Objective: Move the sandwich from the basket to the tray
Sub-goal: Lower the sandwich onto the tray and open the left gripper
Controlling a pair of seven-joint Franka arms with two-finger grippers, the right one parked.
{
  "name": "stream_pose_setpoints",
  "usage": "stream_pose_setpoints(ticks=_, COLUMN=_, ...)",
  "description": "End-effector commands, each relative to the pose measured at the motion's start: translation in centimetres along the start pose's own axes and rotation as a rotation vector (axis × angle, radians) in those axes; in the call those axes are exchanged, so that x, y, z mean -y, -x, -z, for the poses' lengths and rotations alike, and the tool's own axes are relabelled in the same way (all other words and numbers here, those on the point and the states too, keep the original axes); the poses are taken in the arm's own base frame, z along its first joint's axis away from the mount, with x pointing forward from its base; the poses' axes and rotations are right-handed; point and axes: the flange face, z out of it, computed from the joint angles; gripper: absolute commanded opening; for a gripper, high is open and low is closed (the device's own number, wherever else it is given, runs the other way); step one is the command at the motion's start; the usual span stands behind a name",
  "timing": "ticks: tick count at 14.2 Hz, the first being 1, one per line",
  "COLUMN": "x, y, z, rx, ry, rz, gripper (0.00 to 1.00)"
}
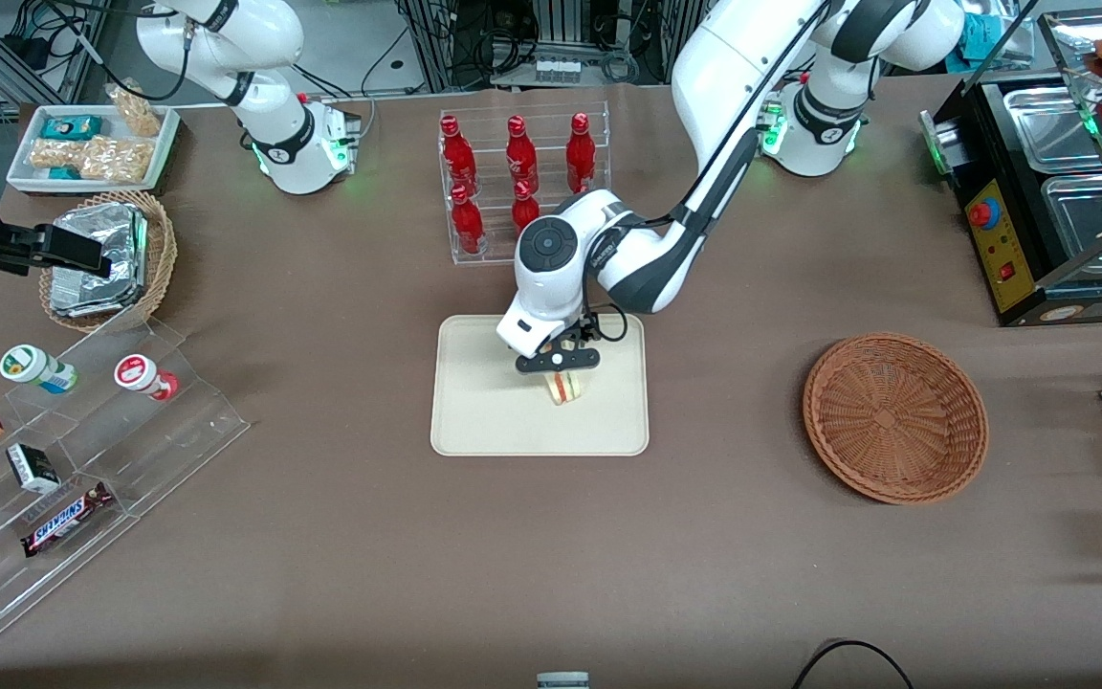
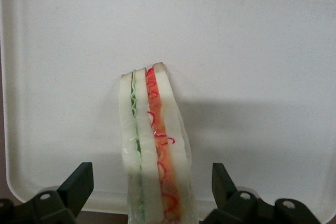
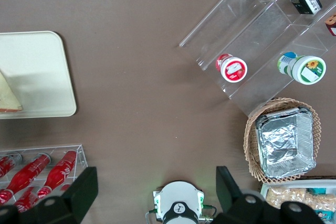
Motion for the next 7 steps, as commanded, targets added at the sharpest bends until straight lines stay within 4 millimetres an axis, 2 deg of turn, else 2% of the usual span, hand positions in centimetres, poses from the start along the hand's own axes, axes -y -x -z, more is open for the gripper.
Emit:
stream_pose_setpoints(ticks=1, x=-0.2, y=-1.2, z=1.2, rx=-0.015, ry=0.018, rz=0.019, gripper=1.00)
stream_pose_setpoints(ticks=2, x=0.7, y=-2.5, z=1.9, rx=-0.018, ry=0.021, rz=0.042, gripper=1.00)
stream_pose_setpoints(ticks=4, x=1.8, y=-3.4, z=4.5, rx=-0.027, ry=0.026, rz=0.059, gripper=1.00)
stream_pose_setpoints(ticks=5, x=3.2, y=-4.6, z=6.1, rx=-0.024, ry=0.016, rz=0.080, gripper=1.00)
stream_pose_setpoints(ticks=7, x=7.0, y=-6.9, z=10.8, rx=-0.003, ry=-0.011, rz=0.117, gripper=1.00)
